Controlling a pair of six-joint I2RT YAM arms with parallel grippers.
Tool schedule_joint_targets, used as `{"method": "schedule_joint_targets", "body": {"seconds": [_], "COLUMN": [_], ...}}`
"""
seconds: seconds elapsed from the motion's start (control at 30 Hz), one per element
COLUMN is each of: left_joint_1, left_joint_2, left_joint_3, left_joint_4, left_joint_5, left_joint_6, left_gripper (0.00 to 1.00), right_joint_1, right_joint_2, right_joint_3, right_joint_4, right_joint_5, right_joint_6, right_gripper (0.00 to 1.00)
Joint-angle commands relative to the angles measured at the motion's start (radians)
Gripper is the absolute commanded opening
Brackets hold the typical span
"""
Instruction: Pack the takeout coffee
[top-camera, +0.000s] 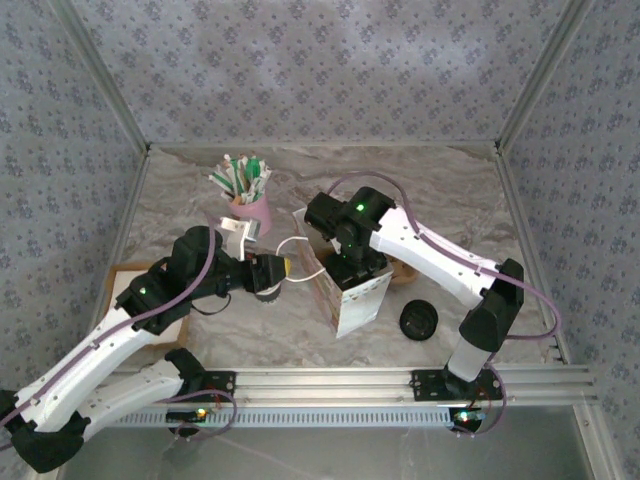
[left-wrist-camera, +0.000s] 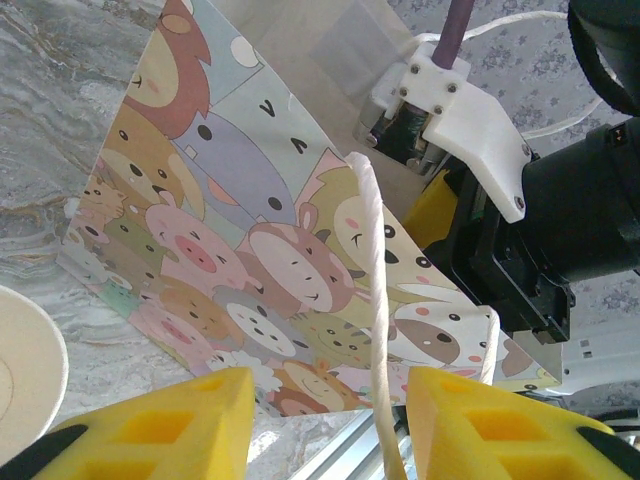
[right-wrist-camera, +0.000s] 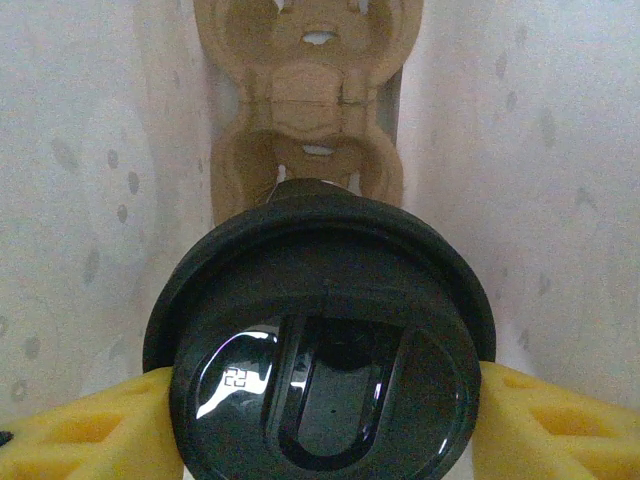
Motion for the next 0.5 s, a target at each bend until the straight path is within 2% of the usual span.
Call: {"method": "schedule_joint_targets", "body": {"seconds": [0.0,0.47], "left_joint_1": [-0.003,-0.004], "left_joint_2": [-0.014,-0.013], "left_joint_3": [0.001,0.001], "left_joint_4": [-0.008,-0.008], "left_joint_5": [-0.009,-0.010], "left_joint_6": [-0.011,-0.013], "left_gripper": [0.44,0.44], "right_joint_1": [0.006,0.005], "right_joint_2": [-0.030,-0.051], "right_joint_3": [-0.004,-0.038], "right_joint_4": [-0.001,0.027], "right_joint_5": [0.020,0.035], "right_joint_6": [0.010,0.010], "right_gripper": [0.66,0.66]}}
